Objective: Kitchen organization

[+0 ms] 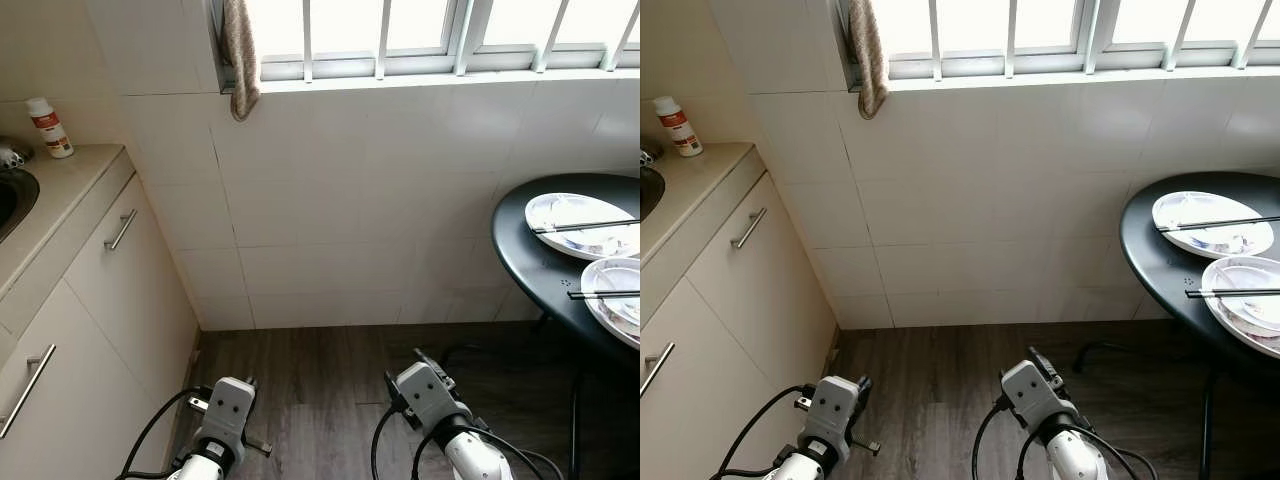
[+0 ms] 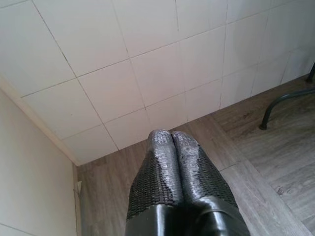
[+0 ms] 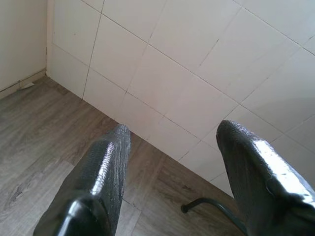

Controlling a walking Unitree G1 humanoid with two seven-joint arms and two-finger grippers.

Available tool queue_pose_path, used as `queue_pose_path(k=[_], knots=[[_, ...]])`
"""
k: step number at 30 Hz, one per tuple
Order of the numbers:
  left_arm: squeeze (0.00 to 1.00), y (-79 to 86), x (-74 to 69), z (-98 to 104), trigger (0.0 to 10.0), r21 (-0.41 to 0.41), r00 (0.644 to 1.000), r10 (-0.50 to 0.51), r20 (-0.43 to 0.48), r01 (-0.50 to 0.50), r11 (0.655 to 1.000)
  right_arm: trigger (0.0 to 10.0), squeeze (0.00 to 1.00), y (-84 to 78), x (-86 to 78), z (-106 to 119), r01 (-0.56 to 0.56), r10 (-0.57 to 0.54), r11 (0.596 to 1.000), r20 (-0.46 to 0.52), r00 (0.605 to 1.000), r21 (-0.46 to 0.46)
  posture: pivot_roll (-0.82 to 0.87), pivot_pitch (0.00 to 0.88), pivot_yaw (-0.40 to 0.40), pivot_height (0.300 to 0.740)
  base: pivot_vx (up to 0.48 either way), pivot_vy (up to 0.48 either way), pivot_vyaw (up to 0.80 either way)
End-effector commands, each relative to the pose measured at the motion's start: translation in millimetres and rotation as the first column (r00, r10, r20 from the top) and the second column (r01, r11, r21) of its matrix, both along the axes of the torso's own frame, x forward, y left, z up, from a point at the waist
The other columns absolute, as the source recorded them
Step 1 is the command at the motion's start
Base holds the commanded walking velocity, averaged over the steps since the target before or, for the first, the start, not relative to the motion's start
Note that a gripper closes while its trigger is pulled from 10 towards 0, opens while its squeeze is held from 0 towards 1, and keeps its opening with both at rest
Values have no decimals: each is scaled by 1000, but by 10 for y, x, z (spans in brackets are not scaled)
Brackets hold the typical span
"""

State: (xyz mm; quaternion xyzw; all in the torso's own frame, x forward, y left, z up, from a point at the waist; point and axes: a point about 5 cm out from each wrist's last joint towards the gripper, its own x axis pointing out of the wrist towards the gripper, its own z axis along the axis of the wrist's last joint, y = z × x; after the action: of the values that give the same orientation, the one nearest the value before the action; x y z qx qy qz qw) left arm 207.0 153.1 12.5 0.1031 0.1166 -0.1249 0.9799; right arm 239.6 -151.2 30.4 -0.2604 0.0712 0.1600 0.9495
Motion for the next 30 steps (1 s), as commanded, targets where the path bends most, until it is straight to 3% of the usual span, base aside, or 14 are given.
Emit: queue_pose_path(k=[1,5,8,19,25,28,30], knots=[[0,137,16,-221,10000,114,992,89,-90,-78,990,10000,0,16,41,-351,27,-19,999,-182,983,41,-52,0,-6,740,0,0,0],[0,136,15,-220,10000,114,992,89,-90,-79,990,10000,0,10,43,-351,29,-23,999,-181,983,34,-53,0,-6,740,0,0,0],[0,30,5,-207,10000,192,995,29,-91,-11,981,10000,0,124,18,-335,-105,91,991,-156,984,-87,-56,0,-8,740,0,0,0],[0,29,-1,-233,10000,213,995,38,-89,-18,977,10000,0,124,36,-375,-103,91,992,-151,984,-77,-56,0,-7,740,0,0,0],[0,24,-12,-209,10000,236,996,30,-90,-8,972,10000,0,92,57,-351,-76,65,993,-121,991,-86,-57,0,-7,740,0,0,0],[0,61,2,-182,10000,215,995,62,-82,-43,976,10000,0,23,132,-291,-2,-3,999,-93,996,-53,-51,0,-7,740,0,0,0],[0,128,53,-110,10000,180,991,127,-36,-119,976,10000,0,-40,216,-197,87,-88,995,-25,996,-54,-52,0,-5,740,0,0,0]])
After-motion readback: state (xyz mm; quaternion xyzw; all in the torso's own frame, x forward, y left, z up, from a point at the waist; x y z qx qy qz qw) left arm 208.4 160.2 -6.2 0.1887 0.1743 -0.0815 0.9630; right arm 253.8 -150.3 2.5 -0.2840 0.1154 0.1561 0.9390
